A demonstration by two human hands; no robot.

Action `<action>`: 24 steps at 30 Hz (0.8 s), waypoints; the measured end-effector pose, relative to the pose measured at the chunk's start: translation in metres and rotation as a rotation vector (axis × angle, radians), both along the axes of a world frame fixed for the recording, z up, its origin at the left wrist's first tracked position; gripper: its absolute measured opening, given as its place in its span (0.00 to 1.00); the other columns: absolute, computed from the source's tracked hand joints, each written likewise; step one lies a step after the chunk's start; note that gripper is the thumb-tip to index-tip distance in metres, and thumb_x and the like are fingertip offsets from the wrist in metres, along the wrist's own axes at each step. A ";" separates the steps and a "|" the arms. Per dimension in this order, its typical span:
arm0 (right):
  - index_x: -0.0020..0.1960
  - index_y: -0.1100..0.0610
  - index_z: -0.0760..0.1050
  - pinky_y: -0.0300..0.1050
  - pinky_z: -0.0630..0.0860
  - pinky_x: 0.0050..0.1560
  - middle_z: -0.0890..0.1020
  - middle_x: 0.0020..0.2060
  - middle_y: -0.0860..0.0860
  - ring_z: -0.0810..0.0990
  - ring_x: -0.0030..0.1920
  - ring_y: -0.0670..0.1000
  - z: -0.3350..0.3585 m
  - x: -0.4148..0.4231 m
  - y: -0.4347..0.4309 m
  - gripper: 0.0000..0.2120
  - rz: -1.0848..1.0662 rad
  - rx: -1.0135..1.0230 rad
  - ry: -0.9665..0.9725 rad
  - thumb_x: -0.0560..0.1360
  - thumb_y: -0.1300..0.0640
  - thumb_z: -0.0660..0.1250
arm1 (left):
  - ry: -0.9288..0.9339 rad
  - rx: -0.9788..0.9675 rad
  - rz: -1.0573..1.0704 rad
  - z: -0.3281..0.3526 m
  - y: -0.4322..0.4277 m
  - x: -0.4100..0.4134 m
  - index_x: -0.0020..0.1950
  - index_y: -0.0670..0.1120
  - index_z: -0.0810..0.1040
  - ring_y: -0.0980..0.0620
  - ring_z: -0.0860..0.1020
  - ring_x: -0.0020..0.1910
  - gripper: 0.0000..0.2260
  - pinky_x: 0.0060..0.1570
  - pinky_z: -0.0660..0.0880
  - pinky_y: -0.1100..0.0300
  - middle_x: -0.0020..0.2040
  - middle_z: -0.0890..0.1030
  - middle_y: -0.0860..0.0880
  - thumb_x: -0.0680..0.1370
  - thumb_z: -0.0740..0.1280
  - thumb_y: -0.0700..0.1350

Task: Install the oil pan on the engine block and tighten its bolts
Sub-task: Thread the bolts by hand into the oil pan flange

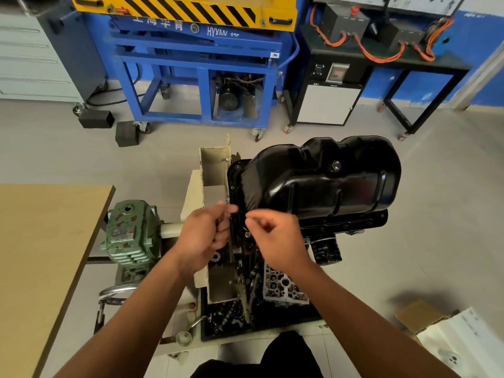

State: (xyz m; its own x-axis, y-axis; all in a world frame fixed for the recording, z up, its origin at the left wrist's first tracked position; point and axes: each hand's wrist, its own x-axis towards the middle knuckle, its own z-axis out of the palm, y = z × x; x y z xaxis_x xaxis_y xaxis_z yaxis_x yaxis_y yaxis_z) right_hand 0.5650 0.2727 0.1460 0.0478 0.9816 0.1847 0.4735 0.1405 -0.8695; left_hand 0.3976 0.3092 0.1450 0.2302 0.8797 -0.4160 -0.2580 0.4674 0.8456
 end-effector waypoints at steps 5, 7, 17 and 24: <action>0.49 0.42 0.83 0.37 0.80 0.44 0.86 0.38 0.45 0.84 0.39 0.44 0.074 0.002 0.019 0.11 0.057 0.127 0.163 0.77 0.59 0.70 | -0.391 -0.097 -0.234 0.061 0.012 0.028 0.46 0.43 0.83 0.59 0.62 0.21 0.20 0.16 0.57 0.69 0.28 0.66 0.52 0.85 0.57 0.51; 0.48 0.42 0.83 0.42 0.82 0.47 0.86 0.38 0.48 0.85 0.40 0.46 0.094 0.009 0.024 0.09 0.037 0.124 0.071 0.77 0.57 0.70 | -0.440 -0.098 -0.276 0.078 0.021 0.040 0.43 0.43 0.85 0.60 0.63 0.21 0.23 0.15 0.58 0.69 0.27 0.66 0.52 0.85 0.56 0.53; 0.50 0.54 0.85 0.42 0.80 0.52 0.87 0.39 0.48 0.85 0.43 0.45 0.165 0.102 0.063 0.06 -0.001 0.058 0.100 0.77 0.61 0.70 | -0.269 0.141 -0.396 0.150 0.075 0.129 0.52 0.40 0.81 0.58 0.62 0.22 0.17 0.16 0.57 0.68 0.29 0.65 0.50 0.84 0.59 0.51; 0.51 0.58 0.83 0.36 0.78 0.46 0.86 0.41 0.51 0.83 0.41 0.45 0.181 0.200 0.102 0.04 -0.048 0.006 0.212 0.77 0.62 0.70 | -0.182 0.183 -0.480 0.176 0.120 0.224 0.43 0.46 0.85 0.57 0.62 0.22 0.18 0.16 0.56 0.67 0.28 0.66 0.50 0.84 0.60 0.50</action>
